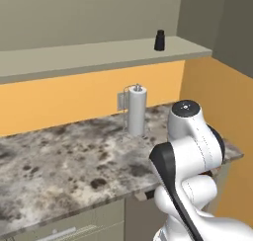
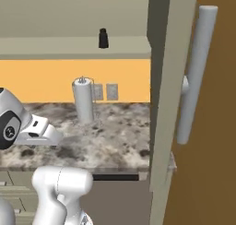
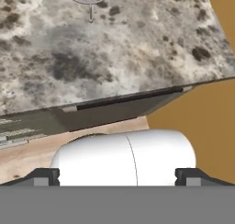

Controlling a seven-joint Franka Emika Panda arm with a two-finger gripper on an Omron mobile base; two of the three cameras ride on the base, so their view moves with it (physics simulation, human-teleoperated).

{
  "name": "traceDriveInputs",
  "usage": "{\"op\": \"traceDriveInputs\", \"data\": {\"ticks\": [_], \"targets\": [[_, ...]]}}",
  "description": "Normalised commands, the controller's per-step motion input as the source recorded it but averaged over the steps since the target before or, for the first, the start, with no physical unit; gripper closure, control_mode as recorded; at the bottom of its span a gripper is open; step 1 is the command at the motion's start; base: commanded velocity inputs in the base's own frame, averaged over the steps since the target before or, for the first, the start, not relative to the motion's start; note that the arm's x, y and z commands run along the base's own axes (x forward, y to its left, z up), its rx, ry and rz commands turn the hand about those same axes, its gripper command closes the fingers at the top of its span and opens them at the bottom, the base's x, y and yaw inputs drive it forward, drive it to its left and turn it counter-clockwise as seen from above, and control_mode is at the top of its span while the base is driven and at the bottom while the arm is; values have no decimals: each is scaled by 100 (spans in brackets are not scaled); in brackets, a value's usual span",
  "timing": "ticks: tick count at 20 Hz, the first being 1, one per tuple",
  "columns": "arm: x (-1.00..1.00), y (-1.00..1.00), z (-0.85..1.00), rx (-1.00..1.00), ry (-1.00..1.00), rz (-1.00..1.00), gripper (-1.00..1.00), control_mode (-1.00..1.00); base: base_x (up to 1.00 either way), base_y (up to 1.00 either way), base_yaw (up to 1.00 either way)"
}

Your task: Collect the turmeric, mayonnaise, and shaker from the cabinet and place them next to the stove.

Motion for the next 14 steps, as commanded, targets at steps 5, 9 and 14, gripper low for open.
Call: {"op": "traceDriveInputs", "data": {"ticks": [5,9,14], "targets": [[0,0,0,0,0,0,-100,100,46,-37,34],[0,0,0,0,0,0,-100,100,72,-46,24],[0,0,0,0,0,0,-100,100,67,-25,18]]}}
